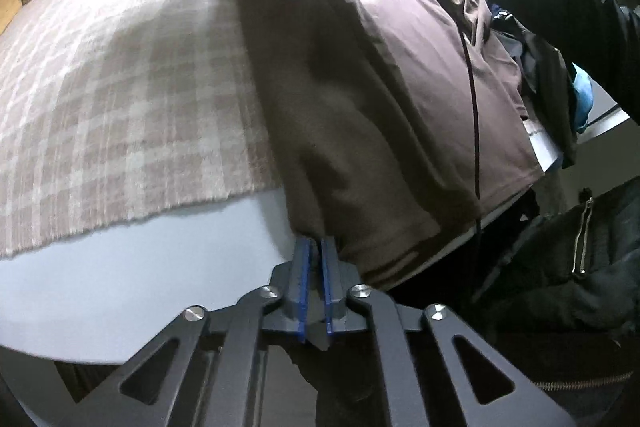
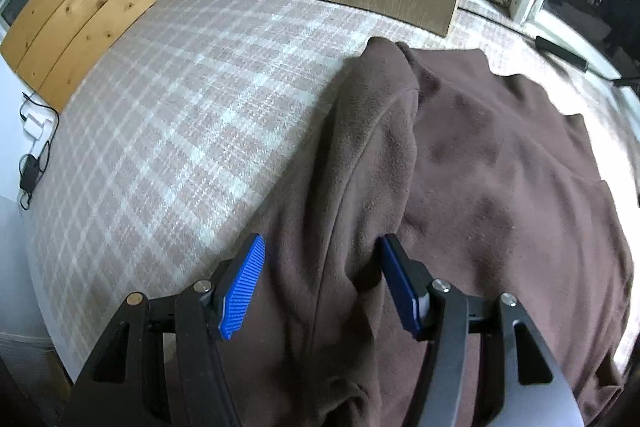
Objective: Fold clothes
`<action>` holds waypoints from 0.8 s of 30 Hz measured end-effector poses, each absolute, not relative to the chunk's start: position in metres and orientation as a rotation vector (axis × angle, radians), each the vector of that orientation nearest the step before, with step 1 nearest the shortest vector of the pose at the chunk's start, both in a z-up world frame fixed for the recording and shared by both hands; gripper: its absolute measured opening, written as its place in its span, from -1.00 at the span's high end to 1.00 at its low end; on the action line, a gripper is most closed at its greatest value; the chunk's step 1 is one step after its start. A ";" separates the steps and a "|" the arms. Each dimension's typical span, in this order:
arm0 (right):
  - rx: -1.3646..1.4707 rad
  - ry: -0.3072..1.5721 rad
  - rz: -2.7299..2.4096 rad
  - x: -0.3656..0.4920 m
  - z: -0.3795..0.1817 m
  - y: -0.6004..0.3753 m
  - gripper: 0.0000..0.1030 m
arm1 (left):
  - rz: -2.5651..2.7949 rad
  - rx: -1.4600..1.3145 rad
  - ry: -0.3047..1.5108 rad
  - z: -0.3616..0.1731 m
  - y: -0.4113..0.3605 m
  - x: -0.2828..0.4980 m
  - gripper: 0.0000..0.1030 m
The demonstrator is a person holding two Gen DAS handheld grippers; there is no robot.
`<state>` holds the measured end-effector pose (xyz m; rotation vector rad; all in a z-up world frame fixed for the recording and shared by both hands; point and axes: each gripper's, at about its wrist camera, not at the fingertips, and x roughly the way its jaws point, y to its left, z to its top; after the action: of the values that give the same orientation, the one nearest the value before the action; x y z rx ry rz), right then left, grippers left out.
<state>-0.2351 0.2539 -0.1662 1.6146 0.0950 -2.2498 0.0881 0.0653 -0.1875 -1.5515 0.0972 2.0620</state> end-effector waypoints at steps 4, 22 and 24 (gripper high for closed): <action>1.594 -0.009 -2.237 -0.234 -0.159 0.268 0.76 | 2.037 -1.522 0.139 -0.170 0.068 0.094 0.95; 1.429 0.081 -2.421 -0.223 -0.122 0.296 0.36 | 2.108 -1.628 0.225 -0.168 0.046 0.104 0.97; 1.331 0.074 -2.450 -0.220 -0.101 0.299 0.36 | 2.144 -1.584 0.211 -0.156 0.048 0.098 0.97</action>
<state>-0.2199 0.2990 -0.1009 1.3311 0.0744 -2.4496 0.0979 0.0477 -0.1556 -1.5835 0.2107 2.1436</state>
